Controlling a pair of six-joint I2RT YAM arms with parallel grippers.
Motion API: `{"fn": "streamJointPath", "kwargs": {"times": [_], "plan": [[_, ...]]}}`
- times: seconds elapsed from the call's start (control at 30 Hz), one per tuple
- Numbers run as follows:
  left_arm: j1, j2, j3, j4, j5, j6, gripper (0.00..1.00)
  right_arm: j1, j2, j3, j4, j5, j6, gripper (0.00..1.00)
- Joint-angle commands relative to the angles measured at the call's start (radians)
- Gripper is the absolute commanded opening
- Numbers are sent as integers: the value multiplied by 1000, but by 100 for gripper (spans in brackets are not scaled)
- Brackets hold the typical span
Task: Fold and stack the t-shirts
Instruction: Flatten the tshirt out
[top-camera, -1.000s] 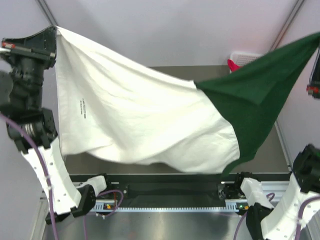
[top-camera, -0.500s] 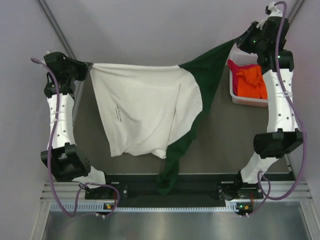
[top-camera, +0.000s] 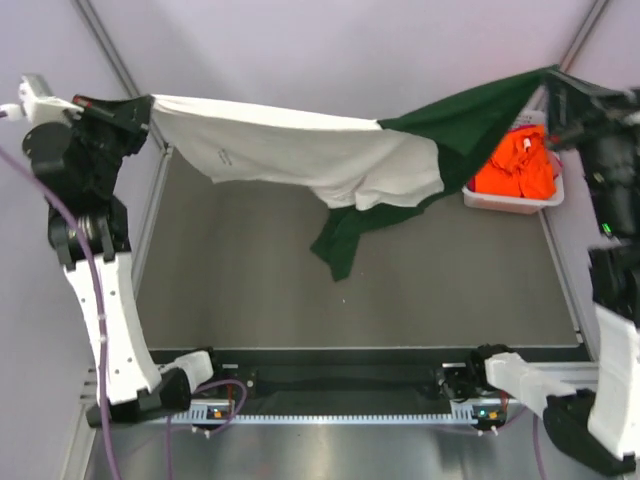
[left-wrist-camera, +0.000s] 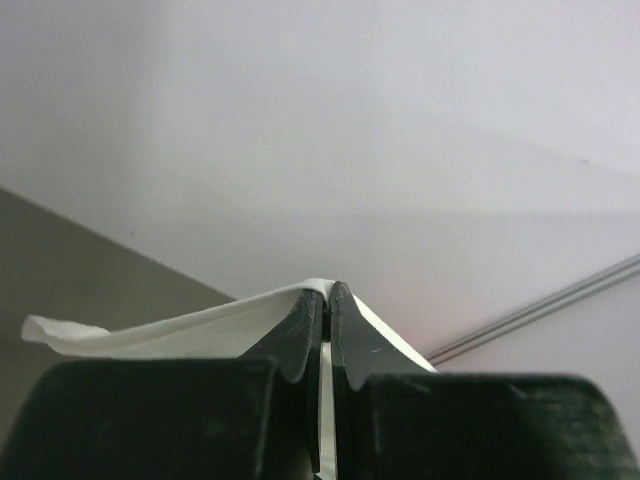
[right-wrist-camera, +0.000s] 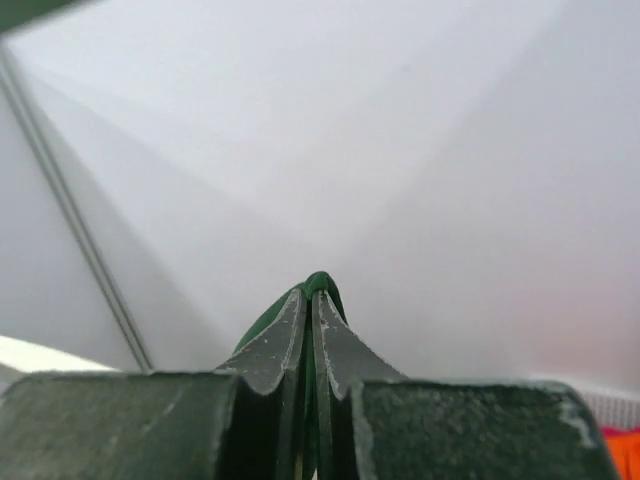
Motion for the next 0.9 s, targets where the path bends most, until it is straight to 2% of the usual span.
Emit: {"fn": "streamJointPath", "kwargs": {"times": [0.0, 0.17, 0.43, 0.7, 0.8, 0.87], "plan": [[1, -148, 21, 51, -31, 40, 0, 3, -152, -71, 174, -22, 3, 0], [1, -219, 9, 23, -32, 17, 0, 0, -269, -74, 163, -36, 15, 0], [3, -187, -30, 44, 2, -20, 0, -1, -228, -2, 105, -23, 8, 0], [1, -12, -137, 103, 12, -63, 0, -1, -33, -41, 117, 55, -3, 0], [1, 87, -166, 132, 18, -88, 0, -1, 88, -4, 117, 76, -14, 0], [1, 165, -157, 173, 43, -123, 0, -9, 194, 77, 99, 78, -12, 0]]}}
